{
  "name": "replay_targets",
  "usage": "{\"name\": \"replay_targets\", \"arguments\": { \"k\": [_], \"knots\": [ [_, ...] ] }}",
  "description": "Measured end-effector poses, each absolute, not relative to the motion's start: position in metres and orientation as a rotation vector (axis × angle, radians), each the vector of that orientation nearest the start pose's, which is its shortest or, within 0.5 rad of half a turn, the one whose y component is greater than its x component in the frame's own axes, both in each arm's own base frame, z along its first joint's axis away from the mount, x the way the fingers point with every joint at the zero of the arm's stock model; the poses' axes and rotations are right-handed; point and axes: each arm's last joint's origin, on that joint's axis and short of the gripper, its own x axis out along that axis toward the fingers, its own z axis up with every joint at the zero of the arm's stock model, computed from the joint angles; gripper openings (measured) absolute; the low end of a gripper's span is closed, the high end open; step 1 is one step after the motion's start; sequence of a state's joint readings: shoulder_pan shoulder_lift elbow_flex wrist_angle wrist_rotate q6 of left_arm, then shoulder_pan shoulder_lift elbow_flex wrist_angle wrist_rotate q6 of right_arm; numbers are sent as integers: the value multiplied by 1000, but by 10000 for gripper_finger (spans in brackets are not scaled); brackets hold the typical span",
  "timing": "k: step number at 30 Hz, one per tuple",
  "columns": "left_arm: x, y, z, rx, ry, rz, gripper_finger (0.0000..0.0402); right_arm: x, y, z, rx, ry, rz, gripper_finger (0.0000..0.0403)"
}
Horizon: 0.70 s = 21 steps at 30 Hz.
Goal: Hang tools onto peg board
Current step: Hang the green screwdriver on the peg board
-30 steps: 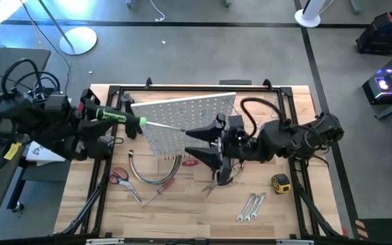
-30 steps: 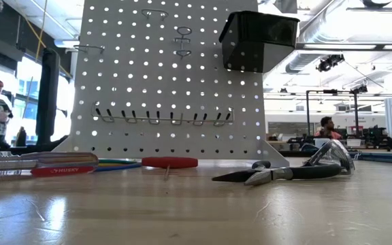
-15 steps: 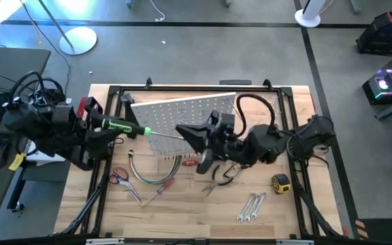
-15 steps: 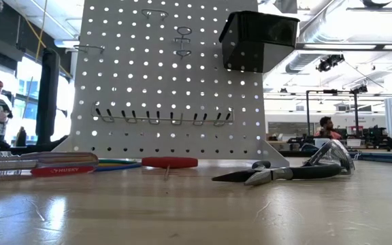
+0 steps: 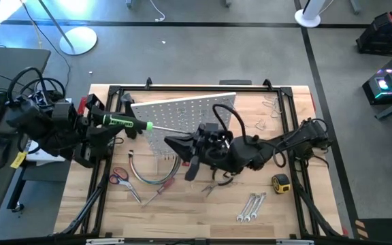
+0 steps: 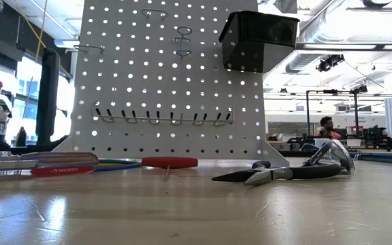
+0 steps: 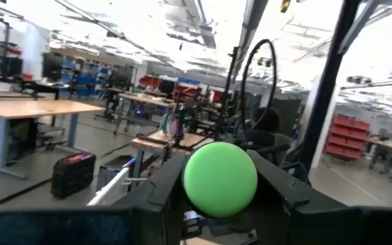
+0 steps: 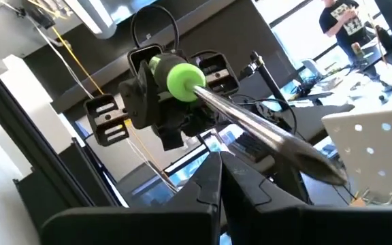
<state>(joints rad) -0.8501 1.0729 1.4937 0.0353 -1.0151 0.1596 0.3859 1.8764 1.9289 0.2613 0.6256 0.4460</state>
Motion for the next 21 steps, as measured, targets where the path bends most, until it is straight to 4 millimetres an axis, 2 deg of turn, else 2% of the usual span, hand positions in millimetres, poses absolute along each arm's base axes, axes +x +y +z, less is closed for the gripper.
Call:
{"name": "replay_targets", "arguments": {
  "k": [4, 10, 16, 21],
  "knots": [
    [130, -111, 524, -180, -236, 188, 116, 403, 146, 458, 618, -351, -146, 0],
    [131, -109, 522, -121, -176, 361, 116, 398, 147, 470, 633, -463, -72, 0],
    [153, -131, 513, 15, -116, 474, 116, 394, 139, 475, 633, -537, -256, 0],
    [161, -146, 517, 35, -154, 477, 116, 396, 129, 478, 653, -579, -252, 0]
  ]
}}
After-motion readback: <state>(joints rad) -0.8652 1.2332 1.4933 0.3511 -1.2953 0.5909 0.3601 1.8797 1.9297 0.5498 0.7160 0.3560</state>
